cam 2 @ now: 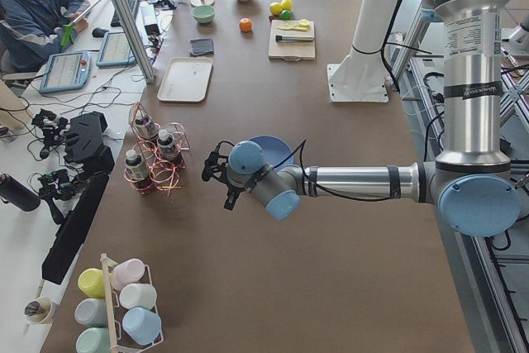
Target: Pick orange to plate
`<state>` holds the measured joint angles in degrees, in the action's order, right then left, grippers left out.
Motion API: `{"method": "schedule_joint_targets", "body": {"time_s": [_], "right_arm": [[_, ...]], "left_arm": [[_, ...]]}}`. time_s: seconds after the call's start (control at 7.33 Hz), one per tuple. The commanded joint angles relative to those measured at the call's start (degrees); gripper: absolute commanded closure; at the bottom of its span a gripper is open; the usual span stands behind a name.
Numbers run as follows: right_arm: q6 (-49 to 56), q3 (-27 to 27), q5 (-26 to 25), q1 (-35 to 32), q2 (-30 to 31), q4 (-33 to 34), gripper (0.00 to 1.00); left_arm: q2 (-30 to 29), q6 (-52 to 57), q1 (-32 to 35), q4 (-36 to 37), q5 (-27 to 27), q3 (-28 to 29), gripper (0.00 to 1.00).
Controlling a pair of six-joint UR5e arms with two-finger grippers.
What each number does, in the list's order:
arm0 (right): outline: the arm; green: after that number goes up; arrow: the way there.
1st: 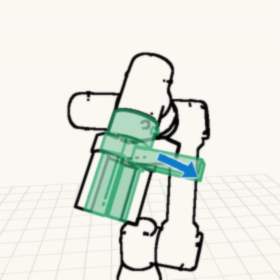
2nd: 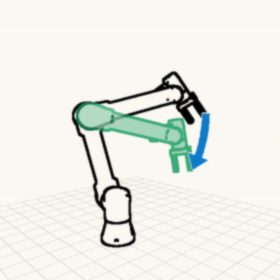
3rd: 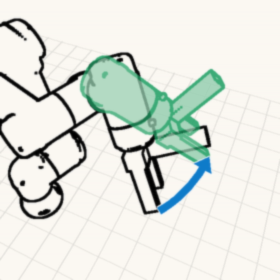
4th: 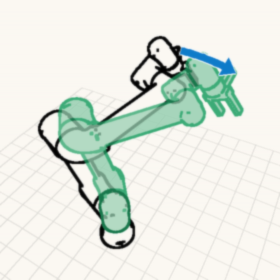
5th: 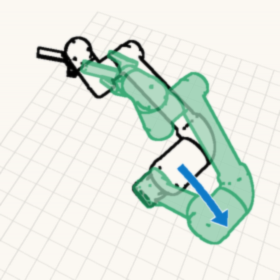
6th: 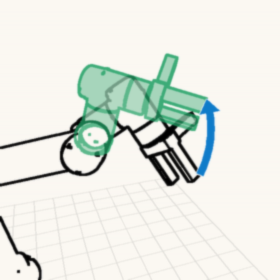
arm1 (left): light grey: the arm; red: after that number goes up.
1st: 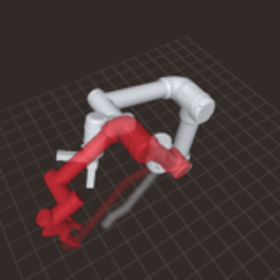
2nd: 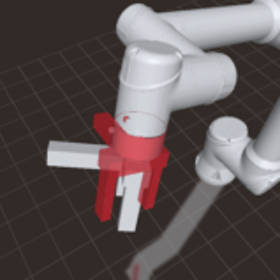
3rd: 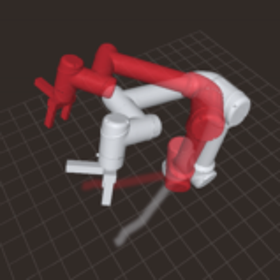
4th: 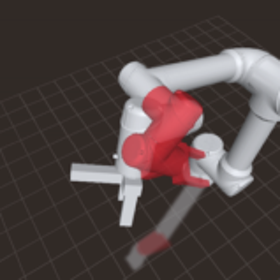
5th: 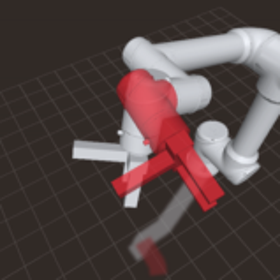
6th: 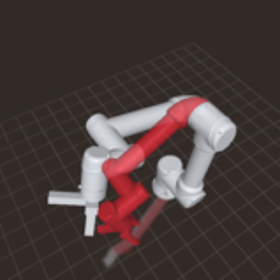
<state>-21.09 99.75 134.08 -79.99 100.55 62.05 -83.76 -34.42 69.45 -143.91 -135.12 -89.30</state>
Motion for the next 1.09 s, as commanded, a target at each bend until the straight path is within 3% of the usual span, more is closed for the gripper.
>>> {"method": "schedule_joint_targets", "body": {"time_s": [0.0, 0.27, 0.55, 0.95], "right_arm": [[-9.65, 0.18, -1.72, 5.01, -0.36, -6.14, 0.00], [-9.67, 0.18, -1.54, 5.37, -0.36, -6.59, 0.00], [-9.67, 0.27, -1.54, 5.46, -0.53, -6.59, 0.00], [-9.67, 0.27, -1.54, 5.46, -0.53, -6.59, 0.00]], "left_arm": [[0.88, -14.93, -11.57, -15.39, 7.64, 3.86, 0.03], [0.88, -19.10, -17.58, -18.51, 11.19, 4.13, 0.06], [0.53, -19.11, -18.21, -21.75, 11.20, 6.76, 0.29], [0.17, -19.37, -18.30, -21.85, 11.11, 6.86, 1.00]]}}
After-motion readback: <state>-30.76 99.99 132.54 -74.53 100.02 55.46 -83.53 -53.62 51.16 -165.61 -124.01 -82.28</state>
